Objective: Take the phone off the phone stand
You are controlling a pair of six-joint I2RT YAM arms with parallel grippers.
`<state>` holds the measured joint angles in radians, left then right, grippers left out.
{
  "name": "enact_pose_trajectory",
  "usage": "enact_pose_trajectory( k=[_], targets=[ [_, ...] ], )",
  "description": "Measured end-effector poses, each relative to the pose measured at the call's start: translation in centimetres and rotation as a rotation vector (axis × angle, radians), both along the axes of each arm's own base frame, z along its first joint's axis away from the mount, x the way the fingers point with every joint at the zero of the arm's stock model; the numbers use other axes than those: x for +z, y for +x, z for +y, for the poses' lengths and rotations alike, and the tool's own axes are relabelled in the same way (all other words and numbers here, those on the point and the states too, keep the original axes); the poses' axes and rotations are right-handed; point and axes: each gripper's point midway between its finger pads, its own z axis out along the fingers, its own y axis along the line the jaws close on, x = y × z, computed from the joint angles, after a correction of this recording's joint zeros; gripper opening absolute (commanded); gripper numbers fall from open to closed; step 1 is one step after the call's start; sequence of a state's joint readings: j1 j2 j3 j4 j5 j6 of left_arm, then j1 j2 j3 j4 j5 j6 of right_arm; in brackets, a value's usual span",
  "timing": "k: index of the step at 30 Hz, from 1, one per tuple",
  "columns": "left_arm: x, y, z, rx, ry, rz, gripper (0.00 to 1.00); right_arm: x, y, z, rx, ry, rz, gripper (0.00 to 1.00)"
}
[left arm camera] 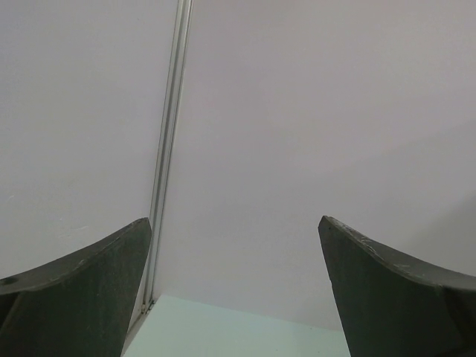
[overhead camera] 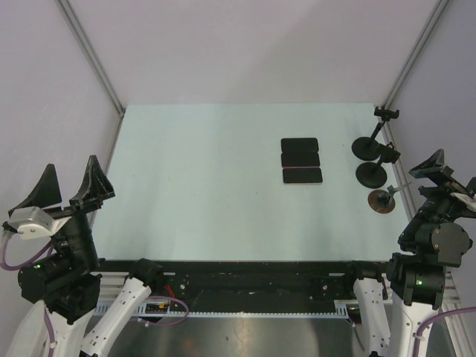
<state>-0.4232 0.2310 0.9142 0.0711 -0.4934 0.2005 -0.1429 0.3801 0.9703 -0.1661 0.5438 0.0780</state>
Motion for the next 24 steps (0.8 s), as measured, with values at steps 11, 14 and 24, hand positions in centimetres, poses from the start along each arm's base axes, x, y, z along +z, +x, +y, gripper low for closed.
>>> enact_pose_trajectory(
  k=[11, 14, 24],
  targets=[
    [-0.3, 0.6, -0.6, -0.027, -0.009, 0.011, 1.0, -0.2, 0.7, 0.4, 0.032, 0.005, 0.01, 1.0],
    [-0.4, 0.9, -0.9, -0.041, -0.007, 0.017, 1.0, -0.5, 0.9, 0.5, 0.04, 0.013, 0.016, 1.0],
    [-1.4, 2.3, -2.0, -0.071, 0.01, 0.051, 1.0, -1.1, 1.2, 0.8, 0.06, 0.027, 0.033, 1.0]
  ],
)
